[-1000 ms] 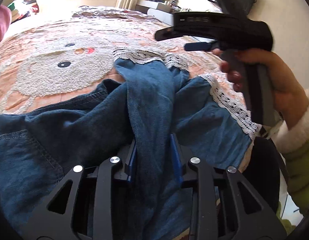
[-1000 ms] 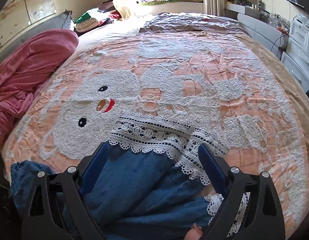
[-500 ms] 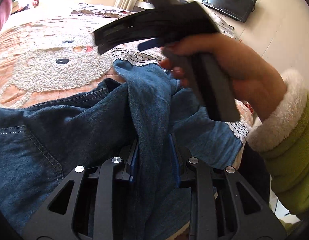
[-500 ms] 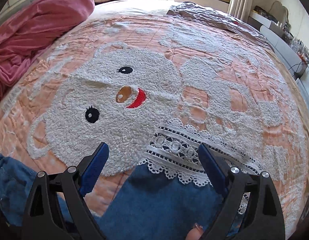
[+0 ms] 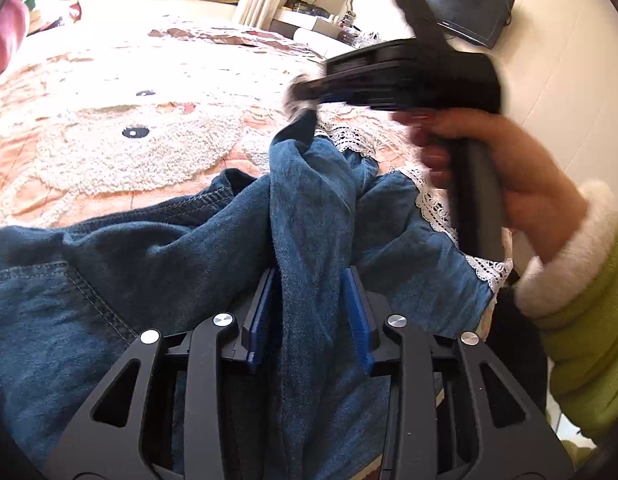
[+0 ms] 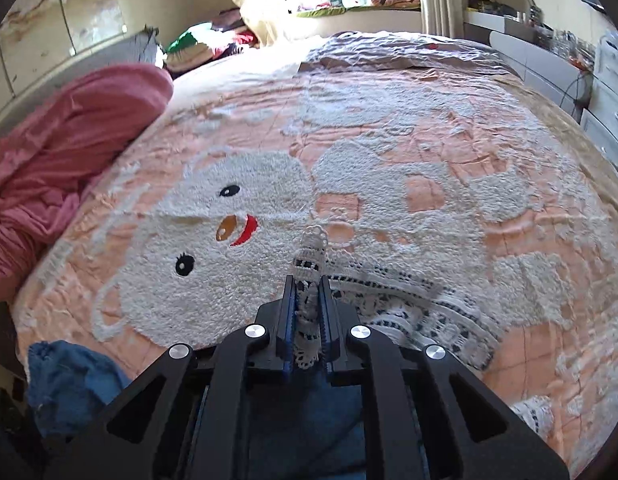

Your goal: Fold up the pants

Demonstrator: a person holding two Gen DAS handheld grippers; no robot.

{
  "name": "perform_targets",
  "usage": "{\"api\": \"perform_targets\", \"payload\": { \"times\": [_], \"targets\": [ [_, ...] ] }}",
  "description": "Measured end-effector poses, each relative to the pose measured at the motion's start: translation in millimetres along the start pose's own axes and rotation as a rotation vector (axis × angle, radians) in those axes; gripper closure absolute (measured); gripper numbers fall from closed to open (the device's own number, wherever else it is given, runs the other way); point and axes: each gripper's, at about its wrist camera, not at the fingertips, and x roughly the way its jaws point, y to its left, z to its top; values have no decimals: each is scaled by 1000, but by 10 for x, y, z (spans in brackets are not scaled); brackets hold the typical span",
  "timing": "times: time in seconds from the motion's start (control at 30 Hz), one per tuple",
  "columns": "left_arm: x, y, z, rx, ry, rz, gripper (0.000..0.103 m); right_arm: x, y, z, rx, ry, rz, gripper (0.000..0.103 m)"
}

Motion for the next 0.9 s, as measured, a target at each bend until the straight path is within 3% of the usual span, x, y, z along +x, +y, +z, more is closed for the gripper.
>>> {"api": "perform_targets", "payload": {
  "times": [0.3,0.33,0.4,0.43,0.7,0.9],
  "targets": [
    [37,-134,-30,106,0,46,77,-1116,-613,-390,201,-186,50,95],
    [40,-151,-42,122,3,49,80,-1177,-664,-465,218,-187,51,95],
    [48,-196,-61,159,10,43,99,-1258,-744,-629,253,-183,49,96],
    [47,-223,-75,178,14,40,103,-1294,-782,-717,273,-182,55,96],
    [-116,-389,-219,280,9,10,103,-1686,-983,-1402,392,-199,66,96],
    [-217,-497,-326,322,9,17,103,-1725,-1050,-1809,417,-126,59,96]
  ]
}}
